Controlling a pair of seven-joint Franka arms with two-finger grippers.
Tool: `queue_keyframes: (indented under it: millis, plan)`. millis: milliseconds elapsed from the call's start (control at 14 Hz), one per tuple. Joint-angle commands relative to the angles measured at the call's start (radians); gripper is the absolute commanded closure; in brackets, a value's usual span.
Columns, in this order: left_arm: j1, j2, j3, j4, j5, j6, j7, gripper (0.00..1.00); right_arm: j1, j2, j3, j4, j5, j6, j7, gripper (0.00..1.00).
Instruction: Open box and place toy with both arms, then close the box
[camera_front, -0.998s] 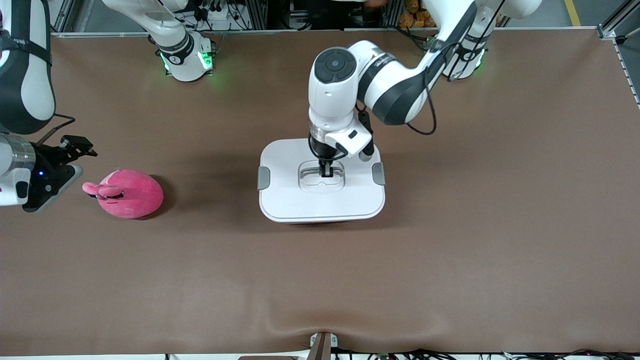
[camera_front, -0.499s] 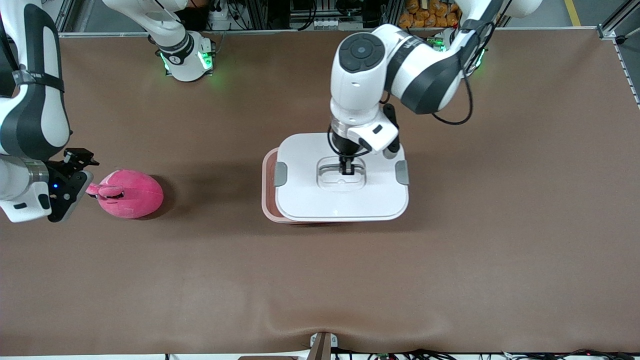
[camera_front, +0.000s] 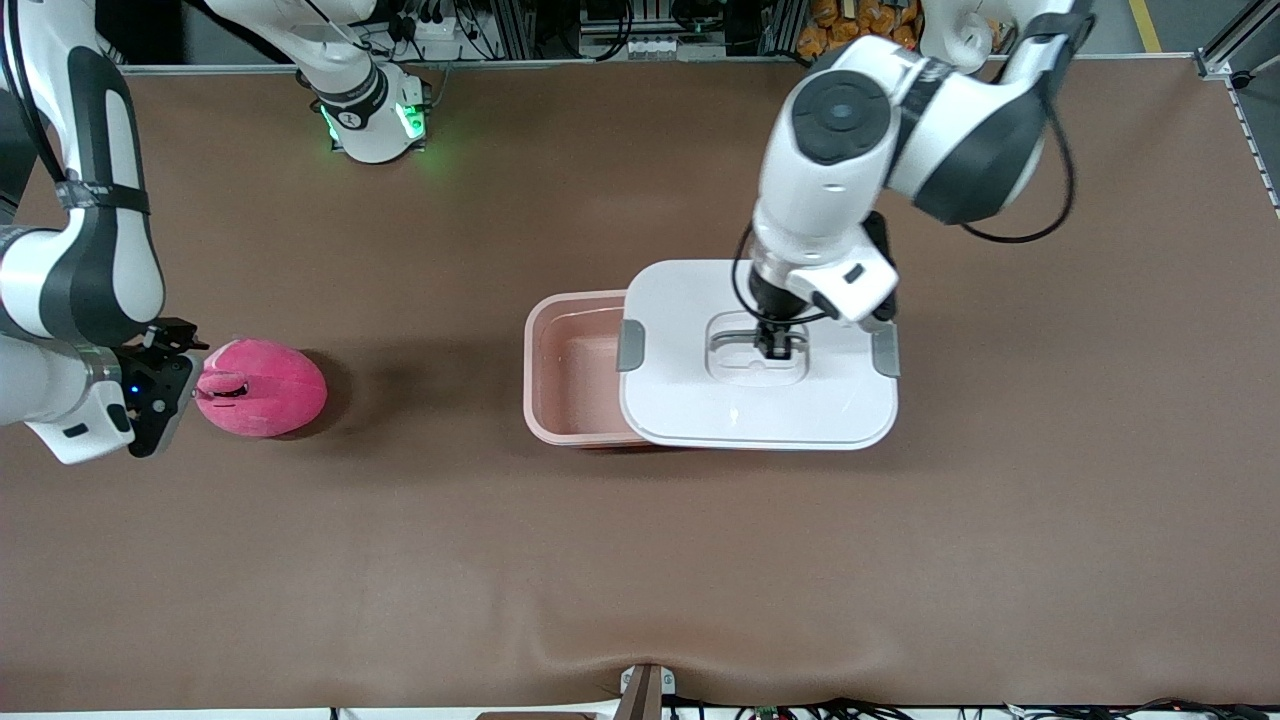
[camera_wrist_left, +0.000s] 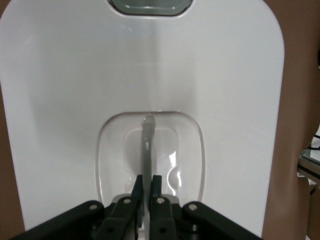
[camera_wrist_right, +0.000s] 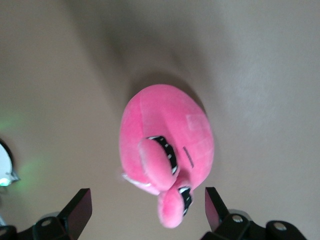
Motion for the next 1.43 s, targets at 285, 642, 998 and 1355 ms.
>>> queue_keyframes:
  millis: [285,642,998,1355]
  plan:
    - [0.163,-0.202,-0.010,-0.190,-0.046,-0.081,0.274,1.00,-0.010,0.015,0.012,-0.058,-0.004,0.068,-0.071,0.00]
    - [0.309,-0.331,-0.008,-0.338,-0.047,-0.081,0.504,1.00,-0.015,0.007,0.012,-0.132,-0.002,0.175,-0.183,0.00]
    - [0.433,-0.417,-0.008,-0.447,-0.049,-0.080,0.688,1.00,-0.028,0.002,0.012,-0.171,-0.002,0.205,-0.206,0.00]
    - [0.525,-0.440,-0.008,-0.487,-0.064,-0.081,0.813,1.00,-0.035,-0.008,0.013,-0.215,0.002,0.217,-0.217,0.32]
